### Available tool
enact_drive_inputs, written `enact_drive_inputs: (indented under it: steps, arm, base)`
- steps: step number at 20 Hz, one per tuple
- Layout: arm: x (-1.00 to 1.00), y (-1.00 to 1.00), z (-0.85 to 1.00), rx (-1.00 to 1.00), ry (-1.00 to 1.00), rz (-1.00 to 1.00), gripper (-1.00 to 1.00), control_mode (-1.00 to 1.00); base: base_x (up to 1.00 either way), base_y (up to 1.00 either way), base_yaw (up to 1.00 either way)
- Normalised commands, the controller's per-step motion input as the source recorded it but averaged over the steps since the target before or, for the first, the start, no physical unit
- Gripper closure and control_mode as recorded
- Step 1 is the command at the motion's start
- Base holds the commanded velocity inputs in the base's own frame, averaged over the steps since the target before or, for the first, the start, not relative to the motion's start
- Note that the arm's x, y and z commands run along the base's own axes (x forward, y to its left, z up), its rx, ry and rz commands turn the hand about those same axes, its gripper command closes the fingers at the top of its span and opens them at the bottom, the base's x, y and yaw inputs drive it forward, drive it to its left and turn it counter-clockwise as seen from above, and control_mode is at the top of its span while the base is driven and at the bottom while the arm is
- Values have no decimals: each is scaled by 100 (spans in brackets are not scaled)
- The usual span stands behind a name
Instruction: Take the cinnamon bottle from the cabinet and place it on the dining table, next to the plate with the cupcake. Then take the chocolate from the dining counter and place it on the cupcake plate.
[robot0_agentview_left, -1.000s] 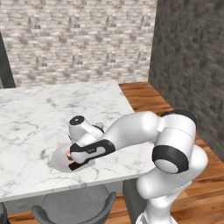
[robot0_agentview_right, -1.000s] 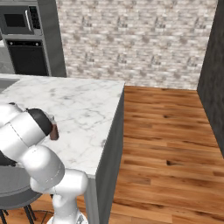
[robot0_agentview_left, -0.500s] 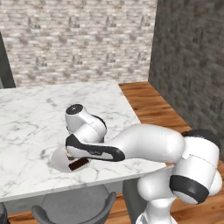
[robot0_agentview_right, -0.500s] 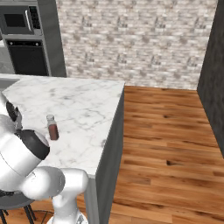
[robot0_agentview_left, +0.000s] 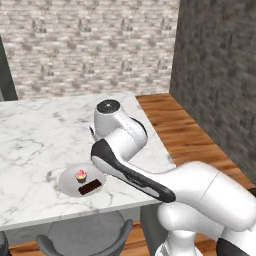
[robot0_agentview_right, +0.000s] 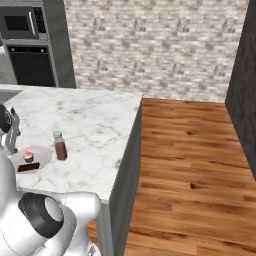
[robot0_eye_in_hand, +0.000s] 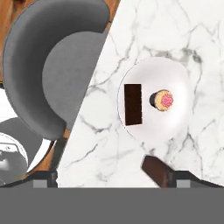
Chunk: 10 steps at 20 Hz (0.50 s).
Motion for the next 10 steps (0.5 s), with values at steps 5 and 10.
enact_drive_inputs:
  steps: [5, 10]
  arm:
    - [-56, -84, 66, 18, -23, 1, -100, -100]
    - [-49, -98, 52, 22, -22, 2, -100, -100]
  base:
    - [0, 0, 0]
    - [0, 0, 0]
